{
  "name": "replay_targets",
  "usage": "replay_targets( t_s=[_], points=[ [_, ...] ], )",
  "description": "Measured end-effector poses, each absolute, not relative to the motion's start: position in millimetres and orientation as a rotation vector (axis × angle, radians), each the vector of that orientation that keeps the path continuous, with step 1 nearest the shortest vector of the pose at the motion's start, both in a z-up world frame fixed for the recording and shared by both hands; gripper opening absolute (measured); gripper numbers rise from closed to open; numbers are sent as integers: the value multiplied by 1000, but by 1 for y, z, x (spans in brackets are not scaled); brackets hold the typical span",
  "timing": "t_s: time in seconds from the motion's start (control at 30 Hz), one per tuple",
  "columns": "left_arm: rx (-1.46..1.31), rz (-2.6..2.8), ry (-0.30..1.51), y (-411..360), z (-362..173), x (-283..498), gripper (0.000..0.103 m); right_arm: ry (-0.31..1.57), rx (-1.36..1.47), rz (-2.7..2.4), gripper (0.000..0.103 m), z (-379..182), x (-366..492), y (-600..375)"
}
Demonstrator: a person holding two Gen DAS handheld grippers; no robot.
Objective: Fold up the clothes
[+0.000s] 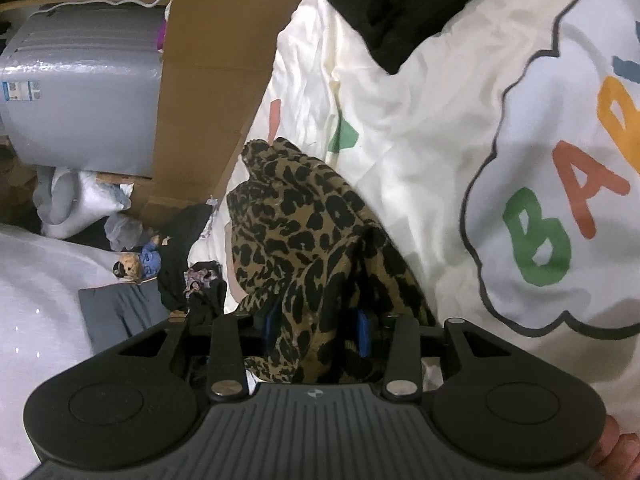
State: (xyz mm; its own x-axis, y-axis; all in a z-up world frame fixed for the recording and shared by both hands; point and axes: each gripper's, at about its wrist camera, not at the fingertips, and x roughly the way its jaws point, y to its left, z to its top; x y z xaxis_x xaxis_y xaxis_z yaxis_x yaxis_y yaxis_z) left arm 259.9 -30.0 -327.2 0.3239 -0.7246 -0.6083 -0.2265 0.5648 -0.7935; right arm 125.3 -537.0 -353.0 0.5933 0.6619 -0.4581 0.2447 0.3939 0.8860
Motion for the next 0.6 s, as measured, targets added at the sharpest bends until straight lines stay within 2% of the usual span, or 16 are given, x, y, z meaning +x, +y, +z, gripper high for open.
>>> replay_targets(
  t_s=[0.13,0.17,0.43,0.6],
  points=[
    [-931,-418,1190,-34,-316,269,13,907,1190,325,11,-345,128,-538],
    [-931,-406,1190,-34,-316,272,13,899,1201,320,9,-344,130,-539],
    [-1030,-343,1178,-39,-320,297,13,865,1261,243,10,-345,152,-549],
    [-1053,-307,1188,-42,-325,311,16,904,1284,170,17,-353,167,-552]
  ],
)
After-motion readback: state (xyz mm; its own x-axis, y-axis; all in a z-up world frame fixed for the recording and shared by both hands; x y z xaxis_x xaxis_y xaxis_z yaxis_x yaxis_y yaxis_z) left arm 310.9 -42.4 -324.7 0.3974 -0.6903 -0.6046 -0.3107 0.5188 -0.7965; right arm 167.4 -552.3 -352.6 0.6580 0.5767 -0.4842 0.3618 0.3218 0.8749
